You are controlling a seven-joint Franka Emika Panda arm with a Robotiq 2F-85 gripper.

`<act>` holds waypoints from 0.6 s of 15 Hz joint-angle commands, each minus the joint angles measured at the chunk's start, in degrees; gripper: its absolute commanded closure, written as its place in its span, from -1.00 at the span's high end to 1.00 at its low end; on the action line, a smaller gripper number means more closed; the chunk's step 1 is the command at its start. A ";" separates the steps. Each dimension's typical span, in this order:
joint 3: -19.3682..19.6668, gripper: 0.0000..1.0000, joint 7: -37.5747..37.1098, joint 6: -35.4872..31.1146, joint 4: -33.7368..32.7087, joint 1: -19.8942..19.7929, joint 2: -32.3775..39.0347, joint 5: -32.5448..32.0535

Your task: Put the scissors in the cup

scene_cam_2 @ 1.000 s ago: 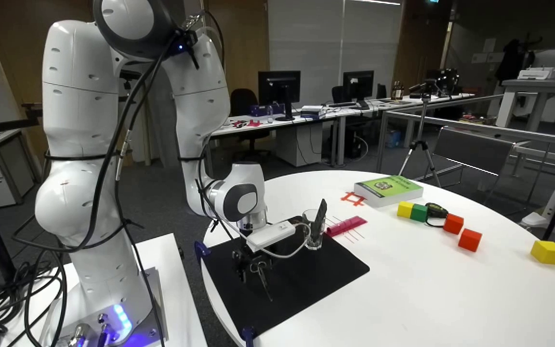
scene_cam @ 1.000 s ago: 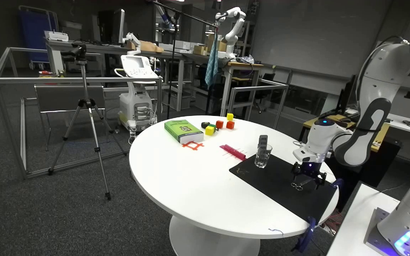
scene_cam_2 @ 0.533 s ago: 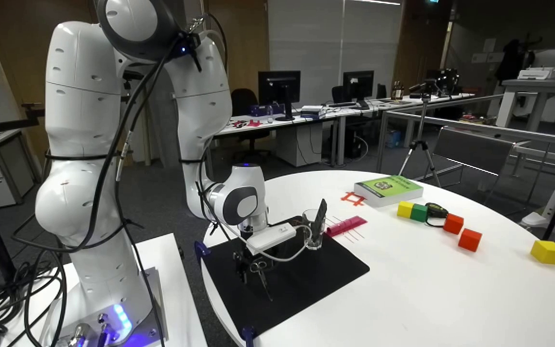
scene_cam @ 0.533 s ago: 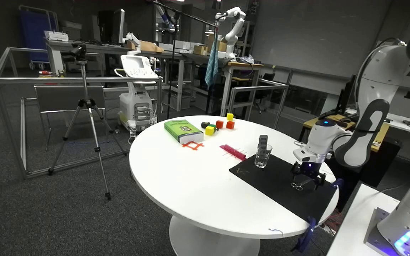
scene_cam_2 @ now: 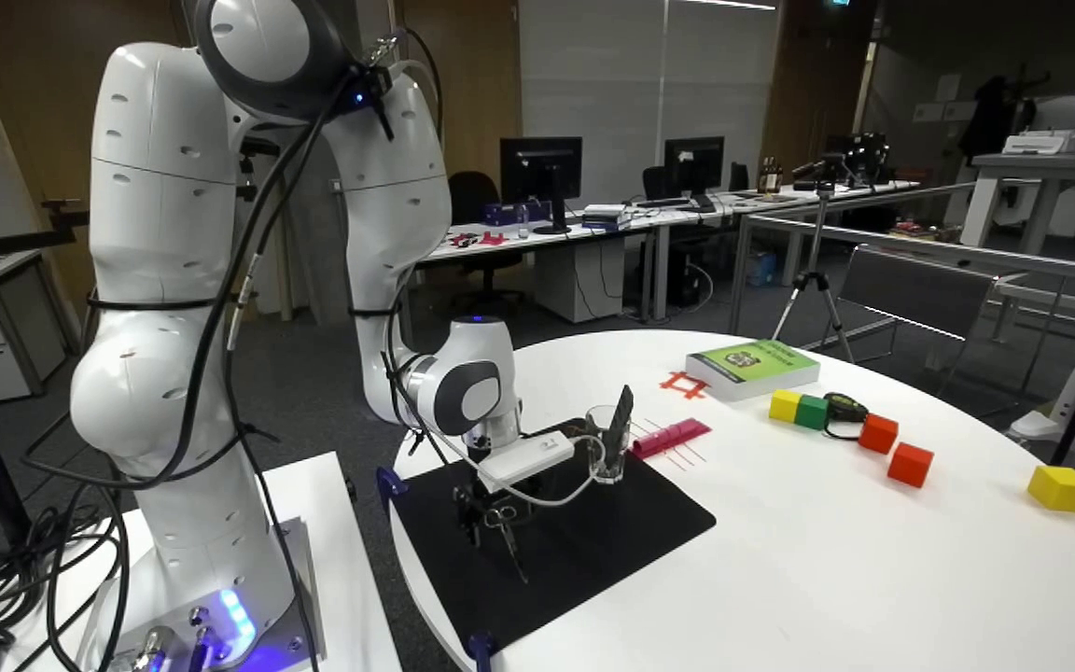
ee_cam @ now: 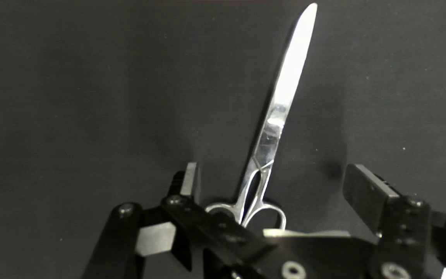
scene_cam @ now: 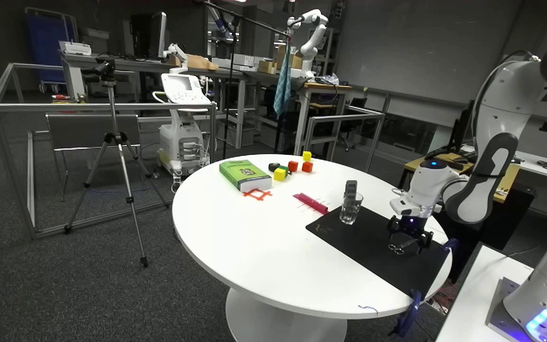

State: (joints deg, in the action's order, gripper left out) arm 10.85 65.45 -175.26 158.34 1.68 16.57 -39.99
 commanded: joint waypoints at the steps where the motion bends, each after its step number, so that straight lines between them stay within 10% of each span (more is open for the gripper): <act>1: -1.17 1.00 -1.01 -0.74 -0.78 0.37 1.73 1.17; 9: -3.91 1.00 -0.12 -1.20 -0.97 -1.34 1.14 3.99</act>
State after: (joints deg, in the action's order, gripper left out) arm 7.84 65.40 -175.26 157.67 1.35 17.60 -37.16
